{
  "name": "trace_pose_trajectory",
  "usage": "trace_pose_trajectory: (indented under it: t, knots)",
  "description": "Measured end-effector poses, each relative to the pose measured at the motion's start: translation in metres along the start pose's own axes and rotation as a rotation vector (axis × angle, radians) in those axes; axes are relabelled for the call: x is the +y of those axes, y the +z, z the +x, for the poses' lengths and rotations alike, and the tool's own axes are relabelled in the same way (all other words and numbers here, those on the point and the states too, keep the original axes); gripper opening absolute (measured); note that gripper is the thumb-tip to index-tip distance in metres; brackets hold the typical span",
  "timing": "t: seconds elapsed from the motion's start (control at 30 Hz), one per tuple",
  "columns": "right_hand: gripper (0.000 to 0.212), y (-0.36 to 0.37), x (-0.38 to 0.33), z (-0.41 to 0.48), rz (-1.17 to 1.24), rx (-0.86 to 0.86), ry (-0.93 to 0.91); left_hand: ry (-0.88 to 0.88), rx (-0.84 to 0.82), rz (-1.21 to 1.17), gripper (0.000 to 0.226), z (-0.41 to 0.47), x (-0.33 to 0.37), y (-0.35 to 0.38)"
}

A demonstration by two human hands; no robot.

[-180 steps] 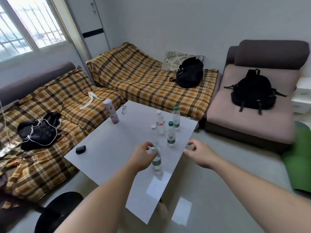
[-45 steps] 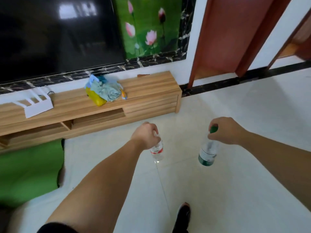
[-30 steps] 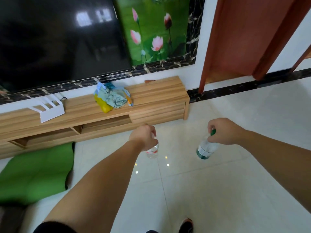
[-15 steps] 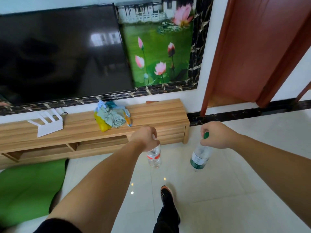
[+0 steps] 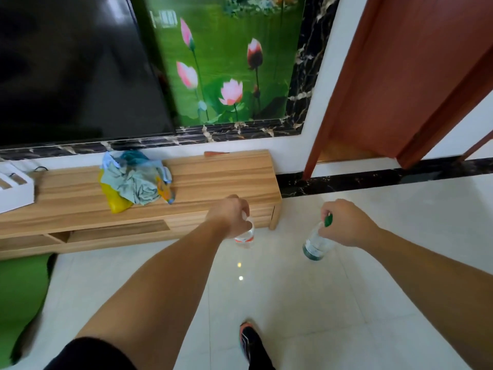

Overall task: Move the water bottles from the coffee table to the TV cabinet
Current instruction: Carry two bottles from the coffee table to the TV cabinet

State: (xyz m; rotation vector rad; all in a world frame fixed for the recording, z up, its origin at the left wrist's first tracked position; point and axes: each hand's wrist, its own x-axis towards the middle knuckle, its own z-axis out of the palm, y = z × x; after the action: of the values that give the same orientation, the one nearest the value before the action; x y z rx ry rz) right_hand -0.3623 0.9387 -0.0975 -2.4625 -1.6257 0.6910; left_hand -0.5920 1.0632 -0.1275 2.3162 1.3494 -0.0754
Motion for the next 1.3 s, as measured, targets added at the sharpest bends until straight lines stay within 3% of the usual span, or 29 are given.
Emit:
trace_pose_trajectory:
  t: [0.17, 0.33, 0.73, 0.97, 1.3]
  knots:
    - [0.012, -0.034, 0.018, 0.06, 0.002, 0.018, 0.032, 0.009, 0.002, 0.004, 0.027, 0.065, 0.014, -0.025]
    - [0.01, -0.075, 0.018, 0.129, -0.014, 0.0, -0.059, 0.01, 0.002, 0.016, 0.026, 0.118, 0.023, -0.049]
    - [0.016, -0.093, 0.038, 0.331, 0.058, -0.161, -0.205, -0.265, -0.068, 0.067, 0.029, 0.244, 0.024, -0.067]
    - [0.013, -0.088, 0.044, 0.391, 0.026, -0.229, -0.136, -0.376, -0.092, 0.081, 0.03, 0.286, 0.025, -0.053]
    - [0.009, -0.104, 0.038, 0.461, -0.114, -0.454, -0.182, -0.324, -0.217, 0.056, 0.031, 0.345, 0.004, -0.049]
